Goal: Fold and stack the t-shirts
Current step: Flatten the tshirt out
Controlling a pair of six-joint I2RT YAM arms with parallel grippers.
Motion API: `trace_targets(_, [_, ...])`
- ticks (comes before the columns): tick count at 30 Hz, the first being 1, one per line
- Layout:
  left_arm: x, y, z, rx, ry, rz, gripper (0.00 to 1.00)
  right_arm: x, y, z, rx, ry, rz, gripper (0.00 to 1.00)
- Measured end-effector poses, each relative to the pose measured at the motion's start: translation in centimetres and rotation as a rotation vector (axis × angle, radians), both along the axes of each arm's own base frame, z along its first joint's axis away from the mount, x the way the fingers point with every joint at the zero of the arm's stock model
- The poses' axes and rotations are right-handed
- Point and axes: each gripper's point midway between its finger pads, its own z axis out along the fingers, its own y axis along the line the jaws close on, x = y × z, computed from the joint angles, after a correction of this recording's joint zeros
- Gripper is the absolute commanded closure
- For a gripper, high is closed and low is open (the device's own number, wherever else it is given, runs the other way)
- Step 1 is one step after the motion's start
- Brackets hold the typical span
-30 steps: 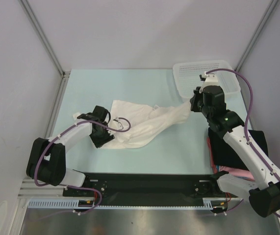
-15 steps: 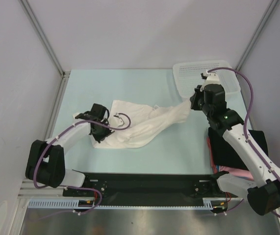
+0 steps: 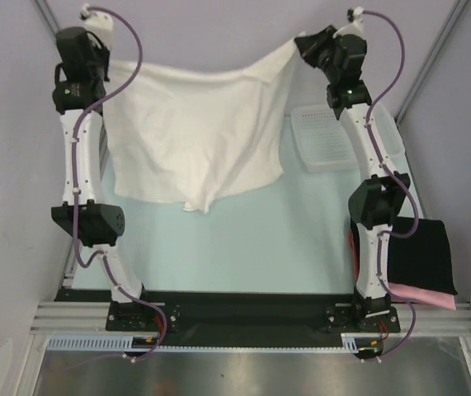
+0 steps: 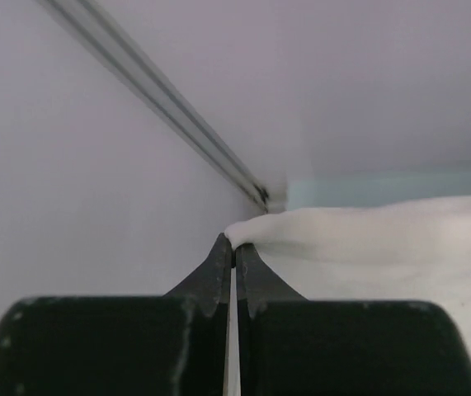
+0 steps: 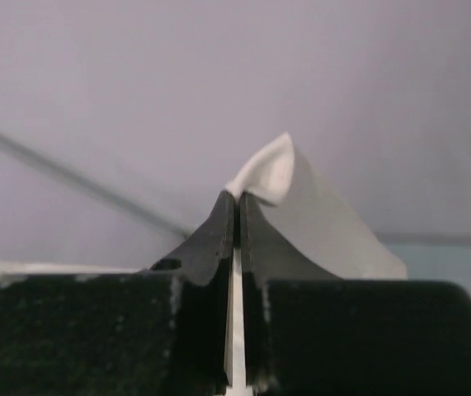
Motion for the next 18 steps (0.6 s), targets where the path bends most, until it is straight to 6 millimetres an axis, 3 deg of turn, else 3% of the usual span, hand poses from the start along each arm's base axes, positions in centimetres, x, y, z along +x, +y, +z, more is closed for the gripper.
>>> trace_targets(2, [0.1, 1.6, 7.0, 0.007, -0.199, 0.069, 1.0, 1.6, -1.1, 4.2, 0.096, -0.119, -0.012, 1.0])
trace_targets(4, [-1.3, 2.7, 11.4, 0.014, -0.335, 0.122, 1.0, 1.7, -2.5, 8.2, 0.166, -0.251, -0.031, 1.0])
trace_targets(7, [-3.4, 4.2, 15.9, 0.016, -0.479, 0.172, 1.0, -0.4, -3.8, 13.6, 0.206, -0.428, -0.056, 1.0])
trace_targets(10, [-4.9, 6.1, 18.6, 0.026, -0.572, 0.204, 1.0, -3.4, -3.7, 17.7, 0.188, -0.549, -0.06, 1.0])
trace_targets(12, [-5.4, 6.8, 19.0, 0.038, -0.587, 0.21, 1.0, -5.6, -3.4, 19.6, 0.156, -0.595, -0.045, 1.0])
trace_targets(14, [-5.9, 6.9, 17.4, 0.053, -0.543, 0.195, 1.0, -7.6, -3.3, 20.1, 0.108, -0.586, -0.032, 1.0])
trace_targets(16, [-6.5, 6.3, 14.8, 0.07, -0.478, 0.16, 1.0, -9.6, -3.7, 18.6, 0.065, -0.533, -0.032, 1.0])
trace_targets(18, [-7.7, 5.5, 10.2, 0.092, -0.369, 0.114, 1.0, -11.7, -4.0, 14.8, 0.023, -0.447, -0.036, 1.0])
